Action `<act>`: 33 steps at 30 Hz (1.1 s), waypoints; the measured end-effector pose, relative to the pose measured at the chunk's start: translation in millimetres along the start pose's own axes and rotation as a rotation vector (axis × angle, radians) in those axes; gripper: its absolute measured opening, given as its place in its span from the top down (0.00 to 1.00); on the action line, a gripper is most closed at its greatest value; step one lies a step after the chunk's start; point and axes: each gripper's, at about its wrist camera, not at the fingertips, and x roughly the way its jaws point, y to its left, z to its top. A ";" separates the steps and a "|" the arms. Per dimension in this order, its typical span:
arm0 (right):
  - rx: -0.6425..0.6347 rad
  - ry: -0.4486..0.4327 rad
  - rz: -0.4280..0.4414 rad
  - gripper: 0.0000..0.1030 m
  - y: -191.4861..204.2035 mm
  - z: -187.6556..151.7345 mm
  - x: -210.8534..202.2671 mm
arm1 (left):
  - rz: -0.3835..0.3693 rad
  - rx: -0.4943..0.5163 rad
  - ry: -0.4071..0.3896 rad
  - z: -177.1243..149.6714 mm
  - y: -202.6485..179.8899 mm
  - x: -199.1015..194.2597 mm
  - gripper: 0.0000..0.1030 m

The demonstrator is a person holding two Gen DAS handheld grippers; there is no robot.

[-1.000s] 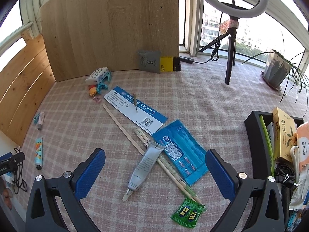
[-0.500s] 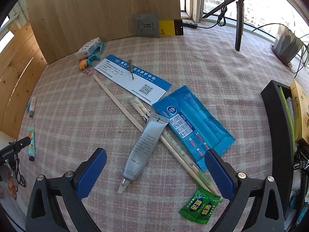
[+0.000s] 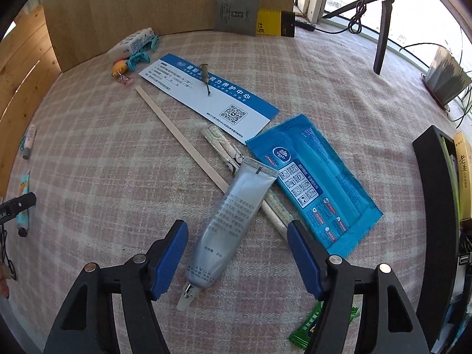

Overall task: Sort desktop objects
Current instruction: 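Grasp the grey ointment tube with the right tool while the left tool grasps the grapefruit hand cream, then carry the grey tube into the black organizer tray with the right tool and release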

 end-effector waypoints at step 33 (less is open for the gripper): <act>0.215 -0.060 0.039 0.79 -41.4 -64.8 -70.7 | -0.184 0.126 -0.018 -38.3 -15.0 -43.1 0.66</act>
